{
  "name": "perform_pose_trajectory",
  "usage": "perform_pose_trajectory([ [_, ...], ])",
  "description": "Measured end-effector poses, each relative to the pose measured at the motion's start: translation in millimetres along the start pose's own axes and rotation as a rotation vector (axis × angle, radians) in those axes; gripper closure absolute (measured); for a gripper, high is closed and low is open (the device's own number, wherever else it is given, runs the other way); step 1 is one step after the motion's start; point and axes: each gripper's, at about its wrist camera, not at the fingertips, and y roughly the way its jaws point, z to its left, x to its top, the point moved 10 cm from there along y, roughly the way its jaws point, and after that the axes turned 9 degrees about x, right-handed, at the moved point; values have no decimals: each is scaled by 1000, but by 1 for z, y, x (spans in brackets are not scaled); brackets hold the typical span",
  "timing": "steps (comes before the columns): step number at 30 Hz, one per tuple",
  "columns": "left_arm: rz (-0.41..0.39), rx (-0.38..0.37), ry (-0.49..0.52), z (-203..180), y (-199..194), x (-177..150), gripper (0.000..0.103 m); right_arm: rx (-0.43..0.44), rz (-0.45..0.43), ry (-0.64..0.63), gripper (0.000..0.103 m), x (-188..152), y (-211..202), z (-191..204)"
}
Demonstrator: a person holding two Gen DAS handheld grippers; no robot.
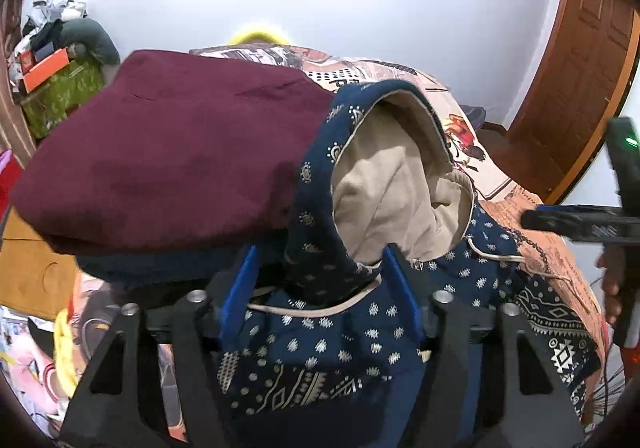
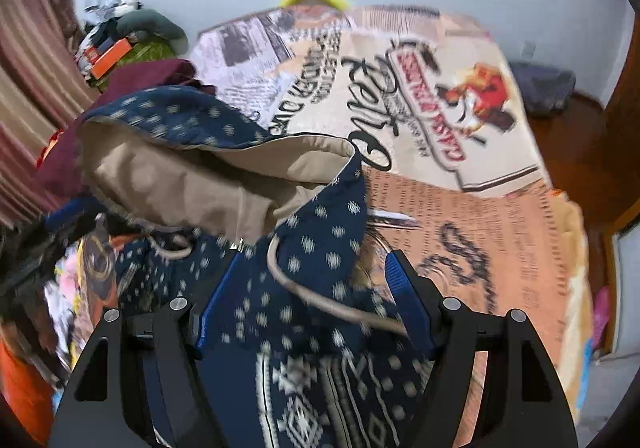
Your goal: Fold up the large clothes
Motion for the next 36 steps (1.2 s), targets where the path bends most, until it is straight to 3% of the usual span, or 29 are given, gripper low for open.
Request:
perform_pose_trajectory([
  [5,14,-33,-33,0,15,0,68,-1,40,109,34,17,40,-21],
  [9,8,-51,-68,3,20,4,76,-12,50,169,35,25,62,-36],
  [11,11,-57,-73,2,23,3,92,-20,65,188,45,26,73,-40],
  [13,8,-49,-65,2,23,3,93,-25,83,199,74,24,80,-42],
  [15,0,-47,-47,-2,19,2,94,-30,74,201,94,23,80,-42],
  [26,-64,-41,72,-16,-39,1,95,43,-90,-29,95,16,-23,26],
  [29,-74,-49,85,-18,-59,-5,96,58,-115,-101,95,-5,-61,48],
  [36,-45,-32,113,-12,-83,-48,95,63,-101,-192,95,-58,-86,68],
])
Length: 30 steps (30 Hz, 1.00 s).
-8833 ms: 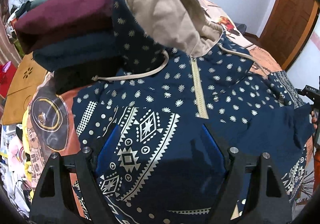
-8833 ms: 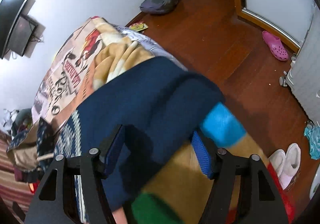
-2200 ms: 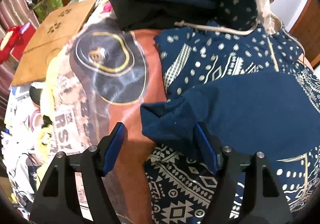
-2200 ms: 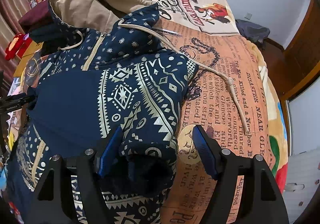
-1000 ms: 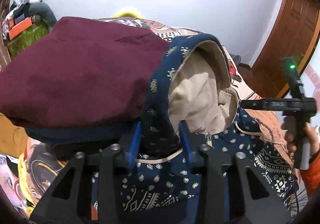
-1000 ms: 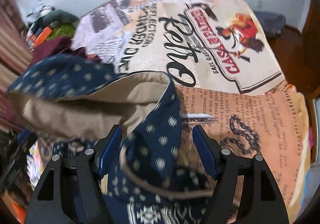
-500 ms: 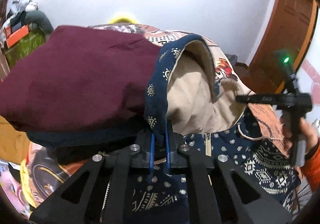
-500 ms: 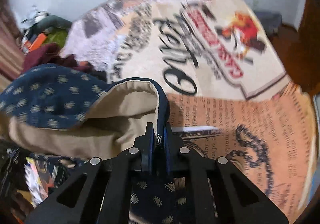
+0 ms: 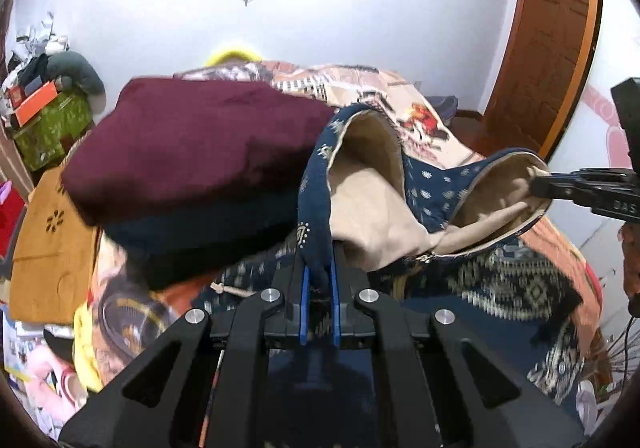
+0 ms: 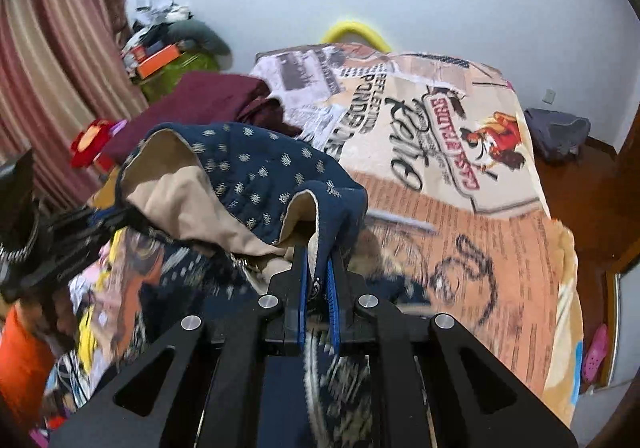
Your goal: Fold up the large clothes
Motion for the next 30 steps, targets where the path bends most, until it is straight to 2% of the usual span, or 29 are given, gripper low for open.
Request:
perform_pose_trajectory([
  [5,87,15,-7,8,8,-48,95,-2,37,23,95,-45,-1,-1],
  [8,166,38,9,13,23,-86,95,-7,66,46,95,-73,1,-6],
  [13,314,45,7,17,58,-141,90,-69,128,40,95,-111,15,-17],
  [15,324,41,-4,13,61,-149,88,-95,143,20,95,-120,18,-20],
  [20,299,101,44,13,55,-141,75,-155,166,-86,85,-124,15,-12],
  [22,285,112,76,8,51,-133,71,-202,170,-139,69,-120,11,-7],
  [25,247,121,103,5,42,-118,54,-239,129,-208,54,-111,4,2],
  [30,196,118,135,-2,40,-91,46,-211,133,-218,53,-96,15,8],
])
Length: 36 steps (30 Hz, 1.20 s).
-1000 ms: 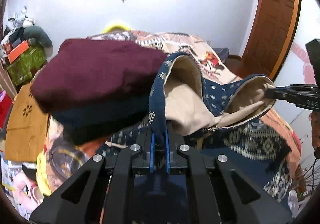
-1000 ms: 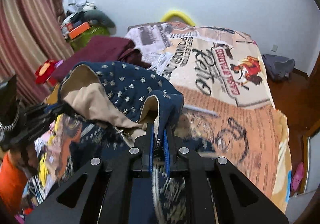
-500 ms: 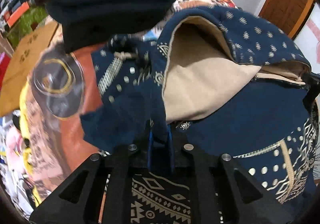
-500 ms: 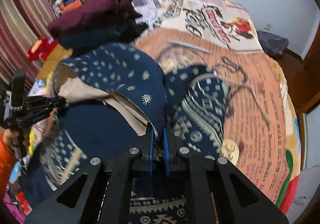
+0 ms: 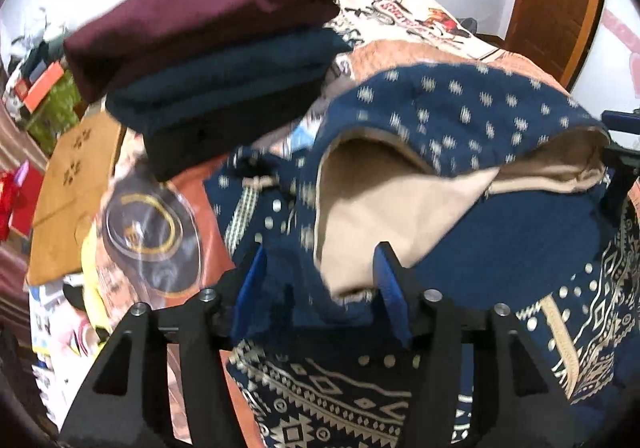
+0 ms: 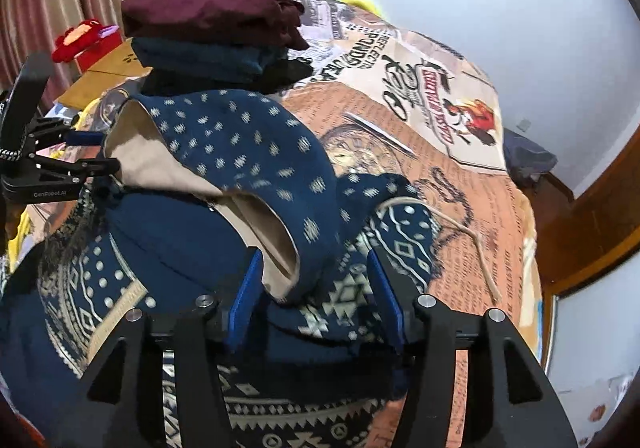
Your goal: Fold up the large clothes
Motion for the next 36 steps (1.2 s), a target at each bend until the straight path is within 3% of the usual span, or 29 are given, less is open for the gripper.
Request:
perform_pose_trajectory([
  [5,-25,19,17,3,6,18,46,4,26,4,53,14,22,-3],
  [12,-30,7,48,-7,30,45,48,55,-19,36,53,39,36,-3],
  [15,-40,-38,42,-17,34,56,68,85,-50,66,56,49,40,-4],
  [17,-42,-74,27,-22,34,61,85,100,-55,81,71,52,42,-3],
  [18,-45,-93,18,-24,32,63,91,111,-51,90,83,52,42,-3],
  [19,-43,-114,9,-26,30,65,95,132,-48,106,87,53,42,-2],
  [25,-91,-244,-64,-24,-12,73,97,234,-92,185,91,55,14,-3],
  [29,-122,-320,-61,-23,-50,64,97,319,-107,209,91,49,-14,4],
  [36,-80,-345,12,-32,-70,17,97,369,-43,173,91,14,-32,25],
])
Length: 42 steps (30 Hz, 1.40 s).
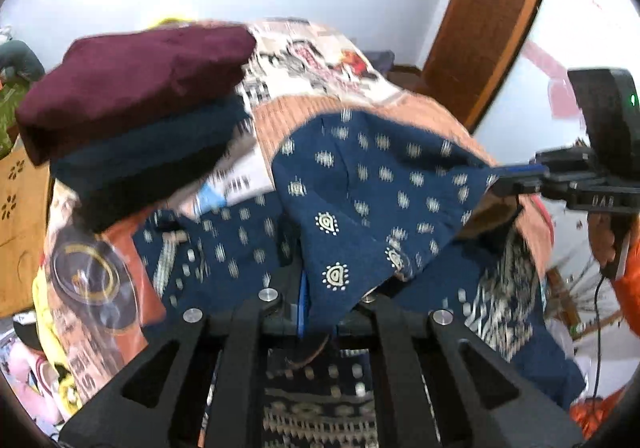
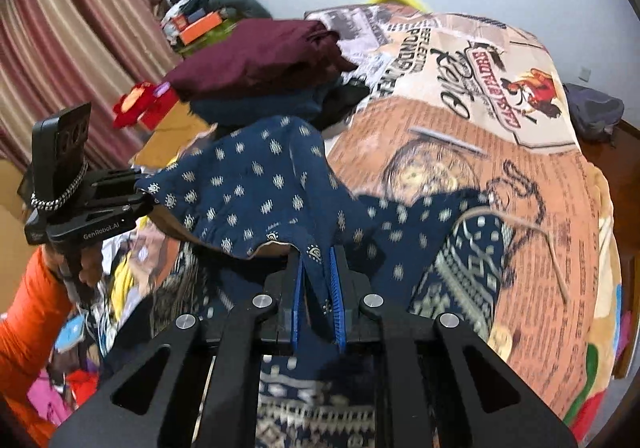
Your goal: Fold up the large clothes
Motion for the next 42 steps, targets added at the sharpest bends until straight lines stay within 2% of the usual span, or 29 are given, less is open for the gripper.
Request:
perform_pose_trajectory([
  [5,73,-9,5,-9,7,-44,97,4,40,-15,91,-27,-1,7],
  [10,169,16,-3,-8,23,-88,97,12,84,-14,91,-51,5,14],
  [12,204,31,-3,-5,28,-104,91,7,97,-9,91,-60,6,15],
  [13,216,39,-5,-3,30,-110,85,1,103,-9,91,-64,6,14],
  [14,225,47,-10,0,29,-117,74,-9,108,-9,91,-66,6,13],
  [15,228,50,-14,1,28,-120,70,-17,109,-8,91,-68,4,12],
  [18,230,73,-12,8,19,-127,67,-35,100,0,91,-66,-4,11],
  [21,190,98,4,13,1,-119,65,-41,56,15,91,-51,-15,8],
  [26,75,133,-15,25,-29,-79,53,-63,-47,39,89,-13,-28,5],
  [31,-12,190,-46,38,-29,-24,46,-70,-108,60,69,23,-19,0],
  [32,-18,200,-63,42,-23,-12,46,-72,-110,61,68,28,-15,-1],
  [36,13,219,-144,60,14,17,46,-78,-81,62,68,38,9,-8],
  [39,58,186,-171,59,43,18,46,-83,-18,71,67,31,36,-16],
  [42,105,155,-139,45,68,6,46,-100,58,59,67,12,59,-23],
])
